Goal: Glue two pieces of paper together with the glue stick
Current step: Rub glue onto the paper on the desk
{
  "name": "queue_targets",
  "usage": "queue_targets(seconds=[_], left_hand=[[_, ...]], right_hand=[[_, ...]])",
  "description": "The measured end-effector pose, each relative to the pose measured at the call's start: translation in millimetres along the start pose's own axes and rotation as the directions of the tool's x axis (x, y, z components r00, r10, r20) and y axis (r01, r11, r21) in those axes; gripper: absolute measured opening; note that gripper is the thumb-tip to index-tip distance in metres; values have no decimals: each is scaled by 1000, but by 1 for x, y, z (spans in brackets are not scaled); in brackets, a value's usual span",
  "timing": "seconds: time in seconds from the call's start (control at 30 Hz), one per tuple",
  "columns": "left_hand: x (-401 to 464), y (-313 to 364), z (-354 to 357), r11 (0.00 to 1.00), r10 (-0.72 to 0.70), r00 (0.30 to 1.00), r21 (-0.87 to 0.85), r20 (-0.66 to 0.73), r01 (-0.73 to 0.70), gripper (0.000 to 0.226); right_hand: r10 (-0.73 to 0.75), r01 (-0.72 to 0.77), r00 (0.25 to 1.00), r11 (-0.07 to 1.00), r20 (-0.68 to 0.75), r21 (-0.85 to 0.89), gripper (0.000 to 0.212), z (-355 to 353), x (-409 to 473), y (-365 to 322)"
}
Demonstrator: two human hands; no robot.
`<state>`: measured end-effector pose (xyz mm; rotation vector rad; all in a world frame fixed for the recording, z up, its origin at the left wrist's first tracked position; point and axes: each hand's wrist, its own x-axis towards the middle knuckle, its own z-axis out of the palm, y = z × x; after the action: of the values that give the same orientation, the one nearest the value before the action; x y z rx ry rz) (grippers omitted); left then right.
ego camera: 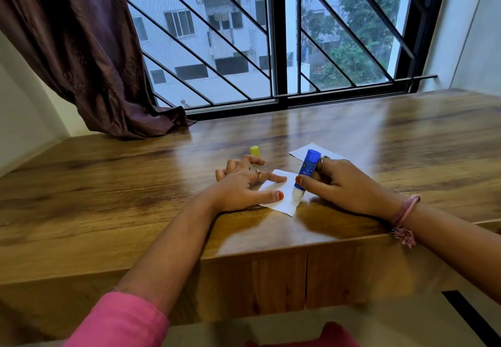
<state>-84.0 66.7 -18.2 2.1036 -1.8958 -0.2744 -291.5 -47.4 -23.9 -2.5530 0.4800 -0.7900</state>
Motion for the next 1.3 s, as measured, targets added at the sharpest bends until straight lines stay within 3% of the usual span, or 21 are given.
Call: queue_targets(seconds=[0.1, 0.27, 0.4, 0.53, 0.7, 0.9, 1.03, 1.2, 1.3], left_hand=[[0, 1, 0, 1000, -4, 1000, 2, 3, 4, 45], [-1, 1, 0, 1000, 2, 1000, 3, -2, -2, 45], [-1, 1, -1, 1000, -3, 1000, 1, -1, 3, 44], [-1, 1, -1, 1000, 0, 1000, 9, -5, 0, 44], [-1, 1, 0, 1000, -1, 1000, 5, -3, 1, 44], [0, 0, 0, 1000, 3, 1000, 1, -2, -3, 45], [-1, 1, 0, 1000, -3, 1000, -8, 4, 3, 40], [-1, 0, 0, 1000, 2, 1000, 19, -9, -1, 46], [-1, 2, 0, 1000, -5, 1000, 8, -9, 5, 45]], right_hand=[[22, -23, 999, 1000, -40, -9, 36, -1, 1, 1], [-60, 61, 998, 998, 12, -18, 39, 1, -3, -1], [-22, 20, 999, 997, -29, -69, 40, 0, 0, 1], [-105, 106, 994, 993, 27, -45, 41, 2, -2, -1], [-74, 74, 997, 995, -7, -65, 40, 0, -1, -2], [-137, 140, 989, 989, 56, -51, 47, 1, -4, -5], [-91, 92, 996, 994, 9, -59, 43, 0, -3, -5], [-140, 146, 984, 989, 110, -41, 43, 0, -5, -8], [-92, 94, 995, 995, 38, -42, 33, -1, -5, -7]])
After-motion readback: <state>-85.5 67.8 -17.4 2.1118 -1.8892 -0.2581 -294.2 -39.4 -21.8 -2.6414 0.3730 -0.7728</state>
